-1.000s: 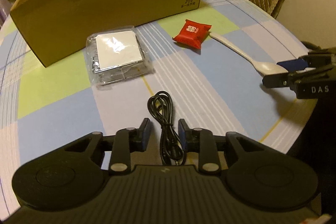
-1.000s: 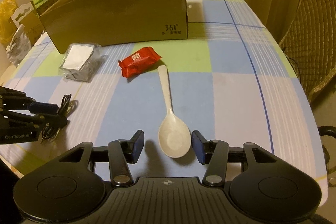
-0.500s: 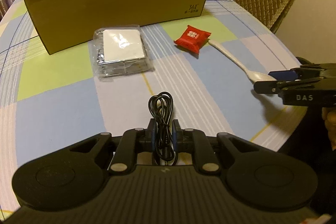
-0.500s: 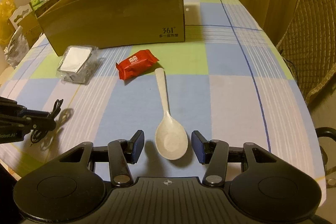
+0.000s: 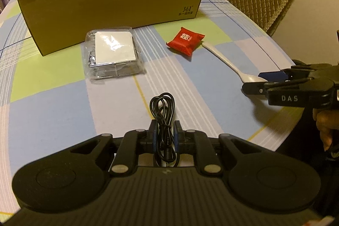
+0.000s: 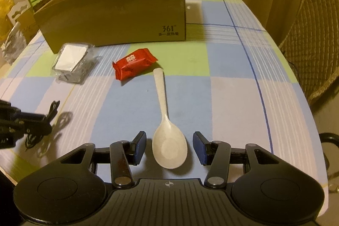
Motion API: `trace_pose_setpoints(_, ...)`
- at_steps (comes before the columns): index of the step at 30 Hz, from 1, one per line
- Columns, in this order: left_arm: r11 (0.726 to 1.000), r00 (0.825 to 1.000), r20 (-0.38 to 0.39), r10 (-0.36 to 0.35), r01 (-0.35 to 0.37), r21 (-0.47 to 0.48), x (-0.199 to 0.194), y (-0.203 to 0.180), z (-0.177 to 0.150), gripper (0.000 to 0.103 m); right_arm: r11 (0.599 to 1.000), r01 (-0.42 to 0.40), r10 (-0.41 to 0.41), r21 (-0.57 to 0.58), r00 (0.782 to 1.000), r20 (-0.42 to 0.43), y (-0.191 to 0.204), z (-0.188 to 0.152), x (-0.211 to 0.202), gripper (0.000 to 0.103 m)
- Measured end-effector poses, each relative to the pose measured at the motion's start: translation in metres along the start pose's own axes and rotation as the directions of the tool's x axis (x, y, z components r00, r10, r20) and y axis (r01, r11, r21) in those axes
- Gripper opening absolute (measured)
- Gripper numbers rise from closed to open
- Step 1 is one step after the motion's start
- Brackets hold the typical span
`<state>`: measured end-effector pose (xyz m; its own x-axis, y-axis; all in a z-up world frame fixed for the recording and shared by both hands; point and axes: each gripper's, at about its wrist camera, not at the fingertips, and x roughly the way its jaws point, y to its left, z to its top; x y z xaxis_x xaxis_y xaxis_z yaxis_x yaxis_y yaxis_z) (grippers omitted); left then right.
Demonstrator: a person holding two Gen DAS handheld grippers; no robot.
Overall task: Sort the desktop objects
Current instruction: 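Close the left tool on the black cable while the right tool closes on the spoon handle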
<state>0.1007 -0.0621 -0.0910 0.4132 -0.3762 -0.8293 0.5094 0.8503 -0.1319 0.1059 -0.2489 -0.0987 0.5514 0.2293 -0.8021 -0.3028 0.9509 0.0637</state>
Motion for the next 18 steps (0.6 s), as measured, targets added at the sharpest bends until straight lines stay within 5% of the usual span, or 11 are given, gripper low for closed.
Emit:
trace_pose_setpoints(5, 1.000, 1.000, 0.007, -0.007, 0.007, -0.003, -0.002, 0.000, 0.002, 0.011, 0.999, 0.021, -0.021, -0.045, 1.000, 0.001, 0.006, -0.002, 0.001, 0.046)
trace_pose_setpoints(10, 1.000, 1.000, 0.011, -0.014, 0.014, -0.009, -0.003, 0.000, 0.003, 0.011, 0.999, 0.032, -0.032, -0.035, 0.999, 0.007, 0.004, -0.001, 0.002, 0.032)
trace_pose_setpoints(18, 1.000, 1.000, 0.021, -0.023, 0.023, -0.019, -0.005, -0.001, 0.004, 0.011, 0.999, 0.030, -0.028, -0.038, 0.998, 0.054, 0.008, -0.001, -0.010, 0.030)
